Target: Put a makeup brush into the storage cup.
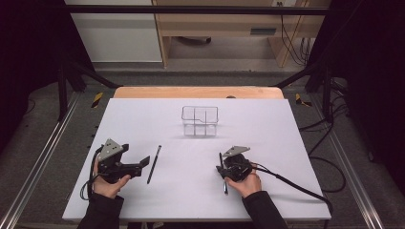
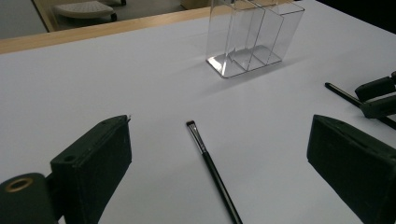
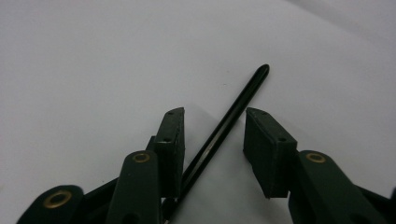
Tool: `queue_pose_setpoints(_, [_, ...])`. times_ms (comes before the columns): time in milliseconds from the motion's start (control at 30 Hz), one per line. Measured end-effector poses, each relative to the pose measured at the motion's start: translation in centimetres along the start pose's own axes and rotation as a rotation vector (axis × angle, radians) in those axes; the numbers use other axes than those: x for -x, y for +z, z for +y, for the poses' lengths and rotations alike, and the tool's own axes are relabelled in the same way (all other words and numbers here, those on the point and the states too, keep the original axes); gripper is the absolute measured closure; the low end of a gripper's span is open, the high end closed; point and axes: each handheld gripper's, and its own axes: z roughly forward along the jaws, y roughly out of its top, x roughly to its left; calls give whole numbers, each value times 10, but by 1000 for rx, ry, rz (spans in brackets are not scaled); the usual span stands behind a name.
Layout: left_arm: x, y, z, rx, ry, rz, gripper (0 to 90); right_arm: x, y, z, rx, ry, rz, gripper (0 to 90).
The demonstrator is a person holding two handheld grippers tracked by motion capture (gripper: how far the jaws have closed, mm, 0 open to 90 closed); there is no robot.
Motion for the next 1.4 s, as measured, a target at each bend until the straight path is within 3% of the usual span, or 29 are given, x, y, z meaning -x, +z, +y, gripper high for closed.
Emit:
queue_pose_setpoints(300, [1,1,0,-4,0,-4,57,0,-1,0,-4,-11,12,735])
queue_pose_setpoints(767, [2,1,1,-5,7,-4,59,3,-4,2,-33,-19,16,784])
queue_pose_setpoints(1067, [2,1,1,-4,8,-5,60,3,-4,2,-48,6,2,789])
queue_pose_setpoints(1400, [2,1,0,-7,9,-6,60,6,-6,2,-60,-23,-20,825])
